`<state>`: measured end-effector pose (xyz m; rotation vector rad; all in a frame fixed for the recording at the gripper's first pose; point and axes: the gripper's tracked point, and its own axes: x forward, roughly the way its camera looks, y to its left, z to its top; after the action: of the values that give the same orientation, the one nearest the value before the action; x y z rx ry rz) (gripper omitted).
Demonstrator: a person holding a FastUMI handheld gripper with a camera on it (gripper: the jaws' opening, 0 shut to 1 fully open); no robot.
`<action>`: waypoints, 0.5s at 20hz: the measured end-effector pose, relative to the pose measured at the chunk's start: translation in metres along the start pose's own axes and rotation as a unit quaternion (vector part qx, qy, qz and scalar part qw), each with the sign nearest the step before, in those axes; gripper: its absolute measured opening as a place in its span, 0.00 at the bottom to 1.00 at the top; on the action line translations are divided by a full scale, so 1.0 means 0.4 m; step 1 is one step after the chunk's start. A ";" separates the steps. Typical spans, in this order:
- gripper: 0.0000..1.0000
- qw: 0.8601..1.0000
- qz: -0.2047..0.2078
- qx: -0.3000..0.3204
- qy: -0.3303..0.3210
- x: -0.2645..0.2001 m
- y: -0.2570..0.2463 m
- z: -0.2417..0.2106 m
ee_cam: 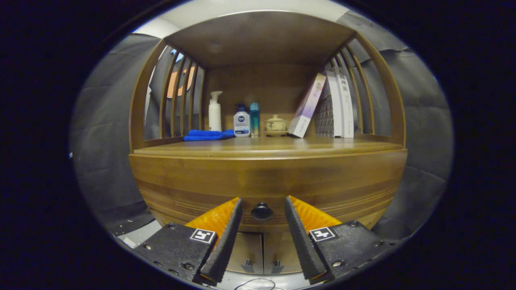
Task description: Pull open the drawer, take out the items inside it, and place them on the countertop above the cabinet.
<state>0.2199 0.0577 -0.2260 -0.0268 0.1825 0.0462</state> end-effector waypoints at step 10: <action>0.31 0.999 -0.046 0.014 -0.001 0.029 -0.006 -0.024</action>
<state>0.2295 0.0556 -0.2375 -0.0065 0.1806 -0.0473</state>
